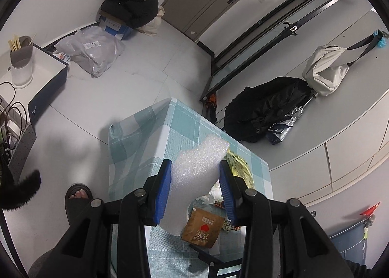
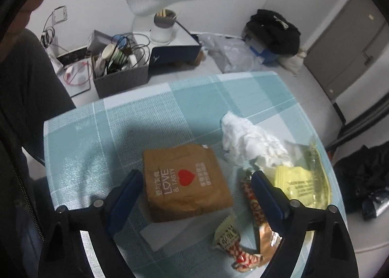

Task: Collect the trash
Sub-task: 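Carry foam sheet in left gripper while right gripper carries gold wrapper to bin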

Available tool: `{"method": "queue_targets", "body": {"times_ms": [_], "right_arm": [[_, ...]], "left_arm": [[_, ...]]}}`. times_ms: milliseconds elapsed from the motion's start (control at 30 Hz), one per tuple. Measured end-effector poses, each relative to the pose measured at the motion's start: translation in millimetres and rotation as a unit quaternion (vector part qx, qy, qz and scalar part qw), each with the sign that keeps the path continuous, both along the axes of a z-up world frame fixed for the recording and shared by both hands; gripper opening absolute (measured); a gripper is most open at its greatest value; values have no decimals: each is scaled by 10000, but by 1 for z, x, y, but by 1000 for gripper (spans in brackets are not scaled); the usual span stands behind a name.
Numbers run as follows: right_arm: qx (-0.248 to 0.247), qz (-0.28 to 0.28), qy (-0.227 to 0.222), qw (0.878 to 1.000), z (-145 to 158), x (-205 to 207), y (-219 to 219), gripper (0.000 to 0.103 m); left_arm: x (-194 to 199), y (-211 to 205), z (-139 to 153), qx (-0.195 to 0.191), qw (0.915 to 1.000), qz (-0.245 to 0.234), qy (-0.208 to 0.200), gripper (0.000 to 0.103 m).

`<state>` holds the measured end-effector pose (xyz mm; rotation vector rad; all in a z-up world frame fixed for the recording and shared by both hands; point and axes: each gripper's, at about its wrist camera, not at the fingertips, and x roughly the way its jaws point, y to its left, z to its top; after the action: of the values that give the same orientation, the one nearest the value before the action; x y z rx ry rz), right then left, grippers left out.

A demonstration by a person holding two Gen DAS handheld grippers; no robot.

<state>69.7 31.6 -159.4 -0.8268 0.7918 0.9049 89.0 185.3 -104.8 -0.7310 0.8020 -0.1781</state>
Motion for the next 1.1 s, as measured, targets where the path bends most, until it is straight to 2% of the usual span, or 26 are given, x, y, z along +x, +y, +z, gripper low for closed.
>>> {"method": "queue_targets", "body": {"times_ms": [67, 100, 167, 233, 300, 400, 800, 1100], "right_arm": [[-24, 27, 140, 9999, 0, 3, 1, 85], [20, 57, 273, 9996, 0, 5, 0, 73], [57, 47, 481, 9988, 0, 7, -1, 68], [67, 27, 486, 9988, 1, 6, -3, 67], [117, 18, 542, 9985, 2, 3, -6, 59], [157, -22, 460, 9988, 3, -1, -9, 53], [885, -496, 406, 9940, 27, -5, -31, 52], [1601, -987, 239, 9819, 64, -8, -69, 52]], "left_arm": [[0, 1, 0, -9, 10000, -11, 8, 34], [-1, 1, 0, -7, 10000, -14, 4, 34], [-1, 1, 0, -24, 10000, -16, 3, 34], [-1, 2, -1, -29, 10000, -18, 37, 34], [-1, 2, 0, -39, 10000, -16, 48, 34], [-2, 1, 0, -11, 10000, -8, 68, 34], [0, -9, -3, 210, 9995, -31, 238, 34], [0, -24, 0, 510, 9982, -146, 270, 34]]}}
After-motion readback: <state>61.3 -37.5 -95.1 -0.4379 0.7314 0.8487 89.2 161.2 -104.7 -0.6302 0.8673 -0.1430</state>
